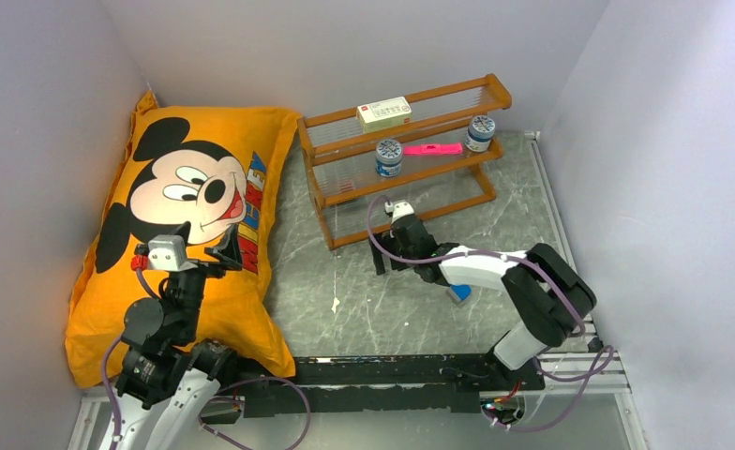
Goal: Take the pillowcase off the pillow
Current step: Move the distractor to the center of the board.
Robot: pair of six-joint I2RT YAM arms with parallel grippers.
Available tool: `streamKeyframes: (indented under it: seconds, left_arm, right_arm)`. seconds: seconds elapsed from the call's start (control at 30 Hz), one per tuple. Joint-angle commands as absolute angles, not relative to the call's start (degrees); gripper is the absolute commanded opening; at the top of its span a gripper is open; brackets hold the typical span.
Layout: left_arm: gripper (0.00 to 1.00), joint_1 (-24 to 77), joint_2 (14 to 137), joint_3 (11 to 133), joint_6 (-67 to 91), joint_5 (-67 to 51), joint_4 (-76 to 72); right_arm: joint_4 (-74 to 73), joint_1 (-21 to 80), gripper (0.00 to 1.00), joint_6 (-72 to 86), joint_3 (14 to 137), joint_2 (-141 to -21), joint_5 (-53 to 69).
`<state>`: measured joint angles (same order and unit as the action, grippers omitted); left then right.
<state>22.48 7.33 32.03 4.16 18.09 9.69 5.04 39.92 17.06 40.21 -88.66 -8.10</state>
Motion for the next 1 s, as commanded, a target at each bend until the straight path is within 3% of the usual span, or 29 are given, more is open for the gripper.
streamKeyframes:
  seconds: [0.0, 0.53, 0.97]
  left_arm:
    - [0.97, 22.67, 7.03, 31.64, 4.39, 18.44, 8.53]
    - [0.97, 23.18, 7.21, 31.38, 4.39, 18.59, 8.17]
    - [0.97, 23.47, 6.54, 31.38, 4.39, 18.94, 8.33]
  right_arm:
    - [12.07, 42.33, 1.0, 15.42, 42.82, -92.4, -14.05]
    - [24.24, 43.5, 1.0, 20.35, 46.26, -104.65, -22.62]
    - [22.62, 41.0, 1.0, 26.7, 57.99, -115.54, -26.79]
